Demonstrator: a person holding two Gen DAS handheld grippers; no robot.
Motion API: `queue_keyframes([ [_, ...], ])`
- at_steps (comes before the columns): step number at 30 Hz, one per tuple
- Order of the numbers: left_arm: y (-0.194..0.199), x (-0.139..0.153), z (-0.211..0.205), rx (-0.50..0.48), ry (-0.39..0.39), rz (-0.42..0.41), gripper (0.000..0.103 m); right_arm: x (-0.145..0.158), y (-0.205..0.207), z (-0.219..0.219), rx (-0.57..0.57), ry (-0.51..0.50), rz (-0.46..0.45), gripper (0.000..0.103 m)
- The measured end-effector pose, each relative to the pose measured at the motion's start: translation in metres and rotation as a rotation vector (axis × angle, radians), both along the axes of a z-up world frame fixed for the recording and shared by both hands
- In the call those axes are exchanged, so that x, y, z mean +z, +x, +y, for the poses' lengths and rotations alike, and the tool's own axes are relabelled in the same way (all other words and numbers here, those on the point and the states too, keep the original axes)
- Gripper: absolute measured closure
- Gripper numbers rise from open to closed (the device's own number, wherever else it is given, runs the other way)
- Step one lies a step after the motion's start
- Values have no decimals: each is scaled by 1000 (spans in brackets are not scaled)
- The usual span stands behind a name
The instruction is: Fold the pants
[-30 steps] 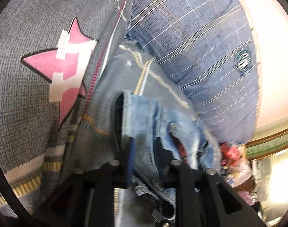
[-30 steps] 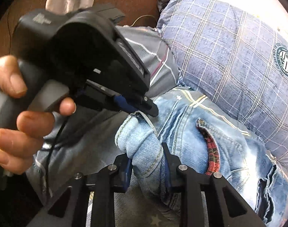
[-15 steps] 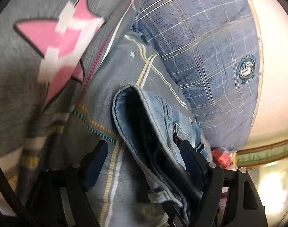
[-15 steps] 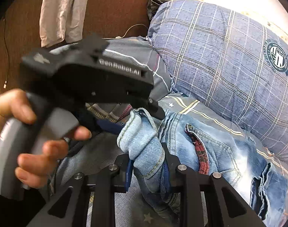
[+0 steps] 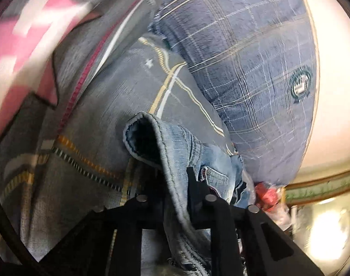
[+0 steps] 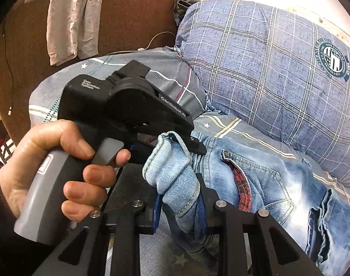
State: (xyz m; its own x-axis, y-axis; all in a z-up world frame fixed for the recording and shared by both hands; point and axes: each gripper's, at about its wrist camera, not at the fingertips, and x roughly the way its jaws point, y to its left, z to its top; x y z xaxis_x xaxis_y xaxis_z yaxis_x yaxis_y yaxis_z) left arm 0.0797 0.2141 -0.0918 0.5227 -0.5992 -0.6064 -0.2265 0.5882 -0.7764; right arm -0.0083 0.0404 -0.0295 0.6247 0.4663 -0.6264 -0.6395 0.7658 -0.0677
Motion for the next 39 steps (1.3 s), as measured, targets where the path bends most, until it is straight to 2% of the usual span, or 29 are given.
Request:
queue_keyframes([
  [9,-5,37,-11,-13,80,-95,92,16,-2,-9,-19,42,-8,76],
  [17,-5,63,-29,-30,165,-109,92,32,-2,-30,-58,106,9,76],
  [21,-5,79,-42,-55,242,-125,92,40,-4,-39,-75,137,9,76],
  [39,-8,115,-72,-111,304,-146,92,54,-11,-81,-132,275,45,76],
])
